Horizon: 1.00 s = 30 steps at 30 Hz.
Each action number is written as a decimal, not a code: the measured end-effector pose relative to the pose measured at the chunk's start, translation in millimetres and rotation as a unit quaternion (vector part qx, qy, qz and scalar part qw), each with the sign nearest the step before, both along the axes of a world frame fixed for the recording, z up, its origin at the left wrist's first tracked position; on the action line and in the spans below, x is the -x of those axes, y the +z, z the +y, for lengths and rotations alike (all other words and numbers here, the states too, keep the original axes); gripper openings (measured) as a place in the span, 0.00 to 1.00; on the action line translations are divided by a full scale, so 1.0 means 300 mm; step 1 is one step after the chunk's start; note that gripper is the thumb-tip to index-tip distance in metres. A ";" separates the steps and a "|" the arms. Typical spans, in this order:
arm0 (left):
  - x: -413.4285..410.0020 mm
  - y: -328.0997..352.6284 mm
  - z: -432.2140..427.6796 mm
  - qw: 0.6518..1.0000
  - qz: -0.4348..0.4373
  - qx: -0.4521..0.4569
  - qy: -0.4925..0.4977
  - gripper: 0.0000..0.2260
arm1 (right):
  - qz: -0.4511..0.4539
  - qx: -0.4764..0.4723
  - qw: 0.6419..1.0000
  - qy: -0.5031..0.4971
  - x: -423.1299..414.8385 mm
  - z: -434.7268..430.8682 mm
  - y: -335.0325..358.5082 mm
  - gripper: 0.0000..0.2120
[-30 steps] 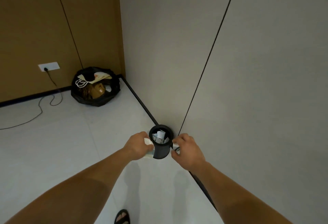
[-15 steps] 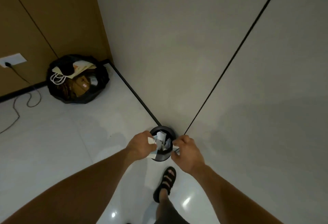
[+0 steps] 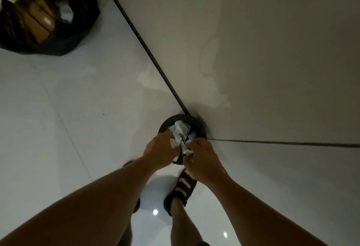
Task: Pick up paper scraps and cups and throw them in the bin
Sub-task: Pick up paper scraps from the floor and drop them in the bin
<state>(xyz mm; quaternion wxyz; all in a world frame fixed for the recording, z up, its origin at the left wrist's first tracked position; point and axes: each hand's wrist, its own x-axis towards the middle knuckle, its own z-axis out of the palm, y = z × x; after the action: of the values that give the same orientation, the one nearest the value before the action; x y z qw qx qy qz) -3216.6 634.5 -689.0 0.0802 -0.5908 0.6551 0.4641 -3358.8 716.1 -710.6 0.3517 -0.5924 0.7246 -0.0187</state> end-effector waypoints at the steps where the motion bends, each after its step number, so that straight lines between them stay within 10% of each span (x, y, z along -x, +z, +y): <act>1: 0.013 -0.095 -0.020 1.000 -0.001 0.004 0.001 0.08 | 0.006 -0.005 1.000 0.004 0.005 -0.022 -0.093 0.17; 14: -0.014 -0.727 0.005 0.982 0.000 0.120 -0.146 0.20 | 0.072 -0.024 0.997 0.015 0.041 -0.019 -0.681 0.20; 30: -0.152 0.147 -0.098 0.958 0.004 0.182 -0.222 0.27 | 0.095 -0.021 0.987 -0.130 -0.092 0.066 0.253 0.29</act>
<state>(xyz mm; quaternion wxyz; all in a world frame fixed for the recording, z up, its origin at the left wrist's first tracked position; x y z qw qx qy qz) -3170.9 605.1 -644.8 0.0694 -0.4335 0.8434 0.3099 -3331.3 735.9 -634.8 0.2879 -0.4848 0.8258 0.0076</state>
